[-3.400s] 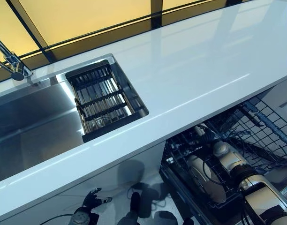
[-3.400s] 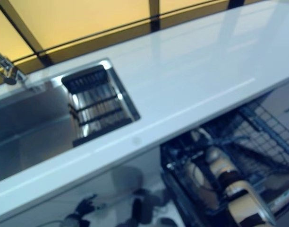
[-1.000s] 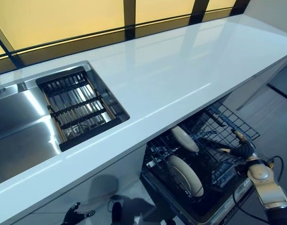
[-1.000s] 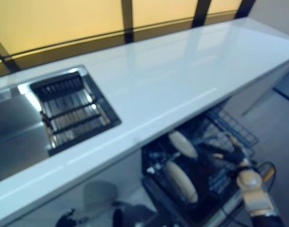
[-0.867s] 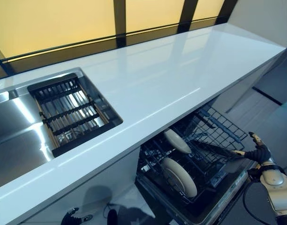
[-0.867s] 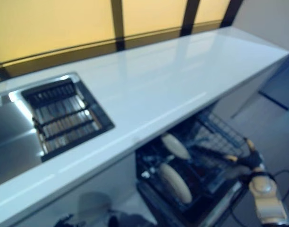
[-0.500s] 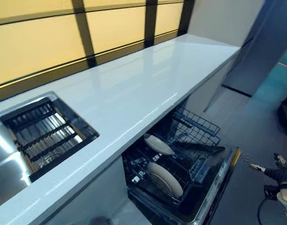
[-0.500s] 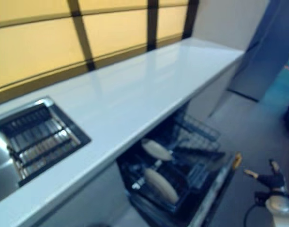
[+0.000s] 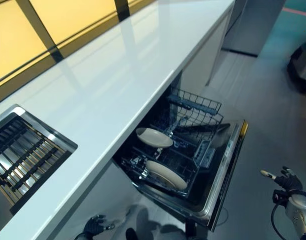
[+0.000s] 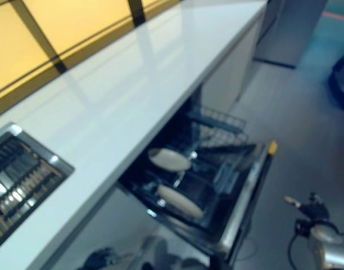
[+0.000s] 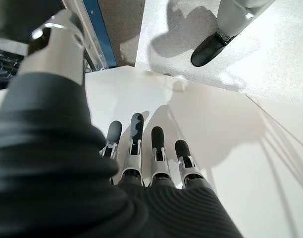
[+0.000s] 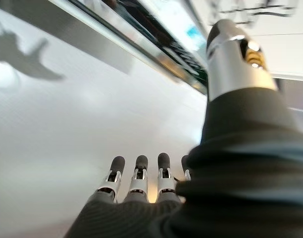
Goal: Take plates into dishwasher
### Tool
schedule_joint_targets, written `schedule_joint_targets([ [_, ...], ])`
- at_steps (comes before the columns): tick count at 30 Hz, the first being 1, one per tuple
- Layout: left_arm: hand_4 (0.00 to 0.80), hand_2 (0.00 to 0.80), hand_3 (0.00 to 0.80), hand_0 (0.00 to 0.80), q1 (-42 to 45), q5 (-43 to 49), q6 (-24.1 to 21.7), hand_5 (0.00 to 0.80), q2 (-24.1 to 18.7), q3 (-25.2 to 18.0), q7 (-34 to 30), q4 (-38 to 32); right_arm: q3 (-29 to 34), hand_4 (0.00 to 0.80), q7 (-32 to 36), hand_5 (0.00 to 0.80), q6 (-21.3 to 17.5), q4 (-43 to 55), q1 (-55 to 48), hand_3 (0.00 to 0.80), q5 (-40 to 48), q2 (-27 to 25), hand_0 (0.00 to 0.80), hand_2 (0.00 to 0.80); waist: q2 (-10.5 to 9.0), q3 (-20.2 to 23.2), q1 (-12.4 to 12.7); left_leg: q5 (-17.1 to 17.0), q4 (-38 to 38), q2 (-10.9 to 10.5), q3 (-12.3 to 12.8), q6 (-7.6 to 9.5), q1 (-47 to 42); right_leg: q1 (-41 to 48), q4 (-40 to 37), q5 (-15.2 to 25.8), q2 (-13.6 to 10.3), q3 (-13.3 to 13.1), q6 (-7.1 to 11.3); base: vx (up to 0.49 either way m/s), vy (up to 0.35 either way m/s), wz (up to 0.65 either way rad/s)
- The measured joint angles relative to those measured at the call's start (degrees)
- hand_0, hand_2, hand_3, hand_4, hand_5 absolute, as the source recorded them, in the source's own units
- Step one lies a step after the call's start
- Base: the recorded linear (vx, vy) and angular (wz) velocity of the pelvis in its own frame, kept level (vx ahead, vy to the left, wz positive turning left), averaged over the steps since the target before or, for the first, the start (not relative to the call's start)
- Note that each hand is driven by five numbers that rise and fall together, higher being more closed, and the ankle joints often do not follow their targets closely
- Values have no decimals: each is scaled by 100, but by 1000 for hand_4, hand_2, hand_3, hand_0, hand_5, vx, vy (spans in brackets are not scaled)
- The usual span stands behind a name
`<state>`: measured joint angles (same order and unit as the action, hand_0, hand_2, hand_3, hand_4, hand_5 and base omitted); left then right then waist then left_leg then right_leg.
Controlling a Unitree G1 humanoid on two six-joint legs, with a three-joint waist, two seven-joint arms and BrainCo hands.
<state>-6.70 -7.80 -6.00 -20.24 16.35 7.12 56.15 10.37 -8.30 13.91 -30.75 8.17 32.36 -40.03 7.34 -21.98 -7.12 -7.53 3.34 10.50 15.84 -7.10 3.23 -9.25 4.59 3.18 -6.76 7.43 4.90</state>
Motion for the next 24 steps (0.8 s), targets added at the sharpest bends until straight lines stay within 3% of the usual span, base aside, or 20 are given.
schedule_joint_targets([
  [5,0,0,0,0,-357,-99,-54,0,16,197,-6,58,-331,0,236,0,-179,-445,434,0,608,11,0,0,161,-370,13,-7,-74,-38,-7,0,178,-350,328,-60,-57,-25,-38,-110,37,-11],
  [11,0,0,0,0,-641,-259,-213,0,60,498,14,116,-474,0,551,0,-487,-822,994,0,1587,167,0,0,388,-503,47,-20,-120,-151,-29,19,391,-881,962,-348,-226,-25,-18,-64,69,-1],
  [15,0,0,0,0,-713,-309,-342,0,137,602,15,105,-688,0,750,0,-612,-1073,1389,0,1787,282,0,0,583,-532,135,-37,-146,-255,-45,42,512,-1181,1366,-528,-367,-32,-12,-24,97,3],
  [24,0,0,0,0,-713,-454,-480,0,177,721,100,84,-865,0,712,0,-759,-1694,1871,0,1778,332,0,0,636,-495,226,-44,-193,-407,-188,49,658,-1547,1895,-760,-593,-15,-7,13,96,4],
])
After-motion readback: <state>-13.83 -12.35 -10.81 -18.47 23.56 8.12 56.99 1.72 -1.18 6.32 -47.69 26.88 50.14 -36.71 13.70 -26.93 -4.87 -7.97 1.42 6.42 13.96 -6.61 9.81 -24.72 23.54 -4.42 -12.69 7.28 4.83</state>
